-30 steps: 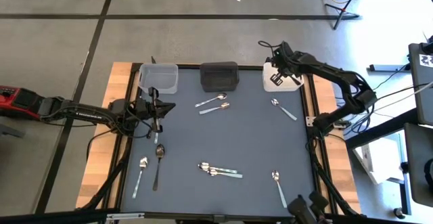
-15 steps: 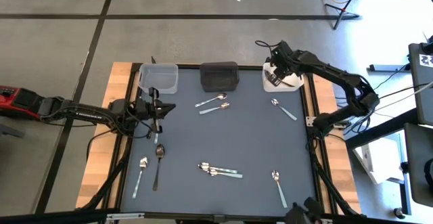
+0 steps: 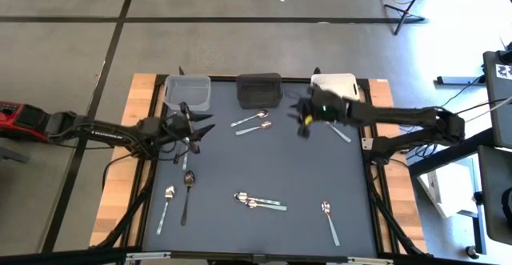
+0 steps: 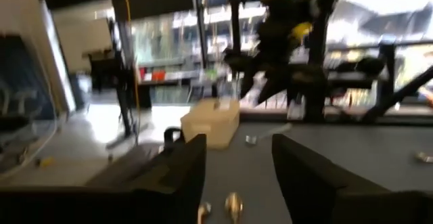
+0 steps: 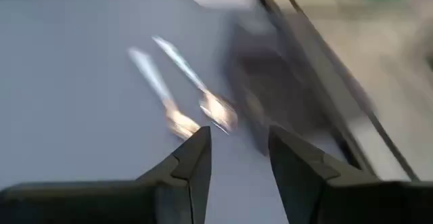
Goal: Sort silverware by color (type)
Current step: Put the black spoon into the white bin
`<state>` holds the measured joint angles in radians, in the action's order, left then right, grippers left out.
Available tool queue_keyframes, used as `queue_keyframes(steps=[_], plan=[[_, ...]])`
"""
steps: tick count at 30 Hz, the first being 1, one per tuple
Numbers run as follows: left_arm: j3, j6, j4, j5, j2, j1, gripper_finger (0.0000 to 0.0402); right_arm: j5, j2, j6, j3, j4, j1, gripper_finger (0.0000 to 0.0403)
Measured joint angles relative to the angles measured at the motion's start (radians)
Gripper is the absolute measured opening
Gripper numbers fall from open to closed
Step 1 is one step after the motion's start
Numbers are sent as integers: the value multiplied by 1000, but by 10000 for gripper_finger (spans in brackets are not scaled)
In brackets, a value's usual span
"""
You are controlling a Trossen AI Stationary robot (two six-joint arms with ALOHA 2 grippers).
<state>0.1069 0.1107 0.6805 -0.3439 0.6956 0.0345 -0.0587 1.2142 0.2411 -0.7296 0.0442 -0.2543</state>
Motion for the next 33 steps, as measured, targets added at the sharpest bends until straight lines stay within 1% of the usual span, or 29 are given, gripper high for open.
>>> queue_keyframes(steps=[3, 6, 8, 13, 17, 19, 21, 24, 26, 29, 33], plan=[[88, -45, -138, -22, 60, 0, 179, 19, 1, 61, 88, -210, 90, 138], [197, -169, -298, -64, 111, -12, 178, 18, 1, 111, 131, -326, 155, 138], [275, -244, -438, -65, 135, -25, 176, 19, 1, 141, 135, -342, 183, 138], [481, -448, -878, -63, 199, -54, 175, 20, 1, 174, 135, -361, 212, 138], [607, -671, -1178, -1, 247, -89, 175, 71, 1, 80, 135, -356, 211, 138], [652, -786, -1279, 38, 265, -113, 175, 96, 1, 54, 135, -348, 221, 138], [667, -907, -1362, 104, 280, -150, 175, 99, 1, 51, 135, -342, 239, 138], [667, -1069, -1443, 265, 321, -228, 175, 84, 1, 52, 135, -339, 274, 138], [667, -1156, -1483, 327, 358, -294, 175, 64, 1, 55, 135, -335, 292, 138], [667, -1257, -1501, 368, 422, -388, 175, 22, 1, 55, 135, -333, 314, 138], [667, -1287, -1513, 368, 501, -479, 175, -13, 1, 55, 135, -332, 320, 138]])
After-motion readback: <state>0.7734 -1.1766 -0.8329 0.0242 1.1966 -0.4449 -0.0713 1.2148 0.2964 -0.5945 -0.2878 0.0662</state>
